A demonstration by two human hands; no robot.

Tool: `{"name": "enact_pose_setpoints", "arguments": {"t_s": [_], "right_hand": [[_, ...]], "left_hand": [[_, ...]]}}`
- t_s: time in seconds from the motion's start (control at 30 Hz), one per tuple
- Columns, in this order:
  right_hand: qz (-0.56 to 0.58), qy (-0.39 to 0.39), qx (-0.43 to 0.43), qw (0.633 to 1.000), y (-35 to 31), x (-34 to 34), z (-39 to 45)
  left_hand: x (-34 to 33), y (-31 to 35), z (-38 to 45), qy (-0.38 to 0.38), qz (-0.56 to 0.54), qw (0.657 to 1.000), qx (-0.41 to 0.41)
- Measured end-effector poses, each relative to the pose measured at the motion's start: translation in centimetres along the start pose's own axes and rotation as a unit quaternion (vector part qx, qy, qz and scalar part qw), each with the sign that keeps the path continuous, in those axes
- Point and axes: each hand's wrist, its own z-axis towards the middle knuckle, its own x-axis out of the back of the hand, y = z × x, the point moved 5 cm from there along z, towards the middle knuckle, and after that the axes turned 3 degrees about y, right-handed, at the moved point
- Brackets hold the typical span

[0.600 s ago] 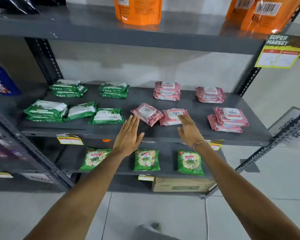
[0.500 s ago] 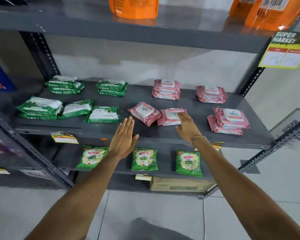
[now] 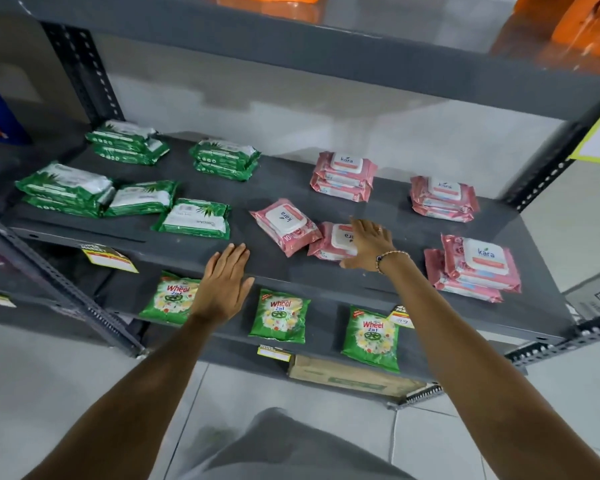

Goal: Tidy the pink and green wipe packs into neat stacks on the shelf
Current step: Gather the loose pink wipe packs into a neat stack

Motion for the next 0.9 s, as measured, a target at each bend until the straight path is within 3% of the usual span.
{"name": "enact_pose_setpoints", "arguments": {"t_s": [0.13, 0.27, 0.33, 0.43, 0.5, 0.63, 0.9], "right_hand": [[-0.048, -0.058, -0.023, 0.997, 0.5, 0.6, -1.1], [0.023, -0.184, -0.029, 0.982, 0.6, 1.3, -2.7], [0.078, -0.192, 0.013, 0.978, -1.0, 2.6, -3.2], [0.219, -0.106, 0.047, 0.969, -5.1, 4.8, -2.6], [0.307, -0.028, 0.008, 0.951, -7.6, 5.1, -1.2], [0.252, 0.133, -0.081, 0.955, -10.7, 4.5, 1.6], [0.174, 0.134, -0.107, 0.970, -11.9, 3.0, 2.5]], "left_hand": [[-0.2, -0.3, 0.1, 0.008, -0.011, 1.000, -0.003], [-0.2, -0.4, 0.4, 0.010, -0.012, 1.000, 0.000], [-0.2, -0.4, 0.3, 0.014, -0.005, 1.000, -0.006], [-0.3, -0.5, 0.2, 0.009, -0.005, 1.000, -0.012], [-0.4, -0.5, 0.3, 0.002, -0.001, 1.000, -0.011], [-0.4, -0.7, 0.3, 0.002, 0.003, 1.000, -0.019], [-1.0, -1.0, 0.3, 0.046, 0.025, 0.997, -0.047]]}}
